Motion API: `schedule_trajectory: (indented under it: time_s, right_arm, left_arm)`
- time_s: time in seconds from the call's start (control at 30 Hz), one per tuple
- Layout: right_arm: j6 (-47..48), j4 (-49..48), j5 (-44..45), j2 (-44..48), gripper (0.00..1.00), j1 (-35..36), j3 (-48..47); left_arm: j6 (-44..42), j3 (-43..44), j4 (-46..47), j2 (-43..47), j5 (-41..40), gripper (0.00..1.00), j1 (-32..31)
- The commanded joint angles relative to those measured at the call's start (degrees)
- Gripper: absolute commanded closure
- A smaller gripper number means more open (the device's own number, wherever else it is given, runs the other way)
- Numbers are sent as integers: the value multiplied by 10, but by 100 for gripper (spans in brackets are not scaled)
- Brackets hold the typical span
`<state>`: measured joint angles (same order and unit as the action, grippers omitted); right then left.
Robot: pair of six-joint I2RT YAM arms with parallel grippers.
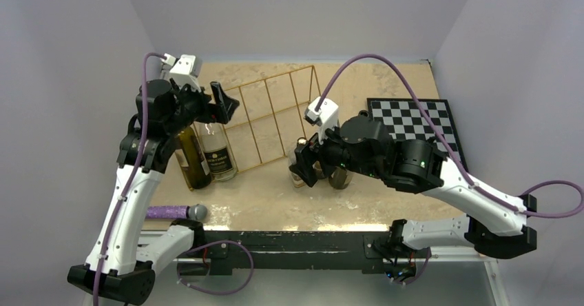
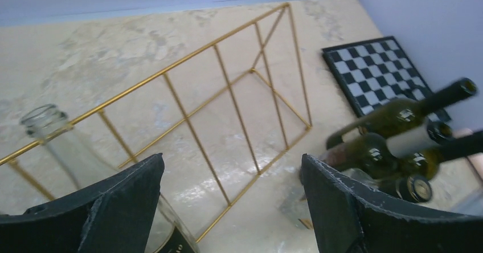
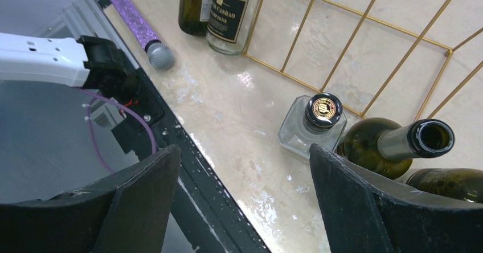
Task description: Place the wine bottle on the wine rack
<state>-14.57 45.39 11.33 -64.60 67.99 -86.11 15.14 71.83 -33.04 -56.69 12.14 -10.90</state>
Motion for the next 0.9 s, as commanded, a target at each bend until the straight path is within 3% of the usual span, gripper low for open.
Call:
schedule_trajectory:
  time_s: [0.0, 0.37, 0.57, 0.87]
  right_arm:
    - [-13, 20, 16, -15, 15, 2, -13]
    - [-63, 14, 138, -64, 26, 0, 9]
    - [-65, -4, 112, -89, 36, -29, 34]
    - [-46, -49, 113, -127, 42, -56, 52]
  left_arm:
    - [-9, -30, 60, 26, 155, 7, 3]
    - [8, -95, 45, 63, 201, 7, 3]
    - [-4, -115, 35, 83, 214, 7, 3]
    - [-16, -124, 20, 88, 215, 7, 3]
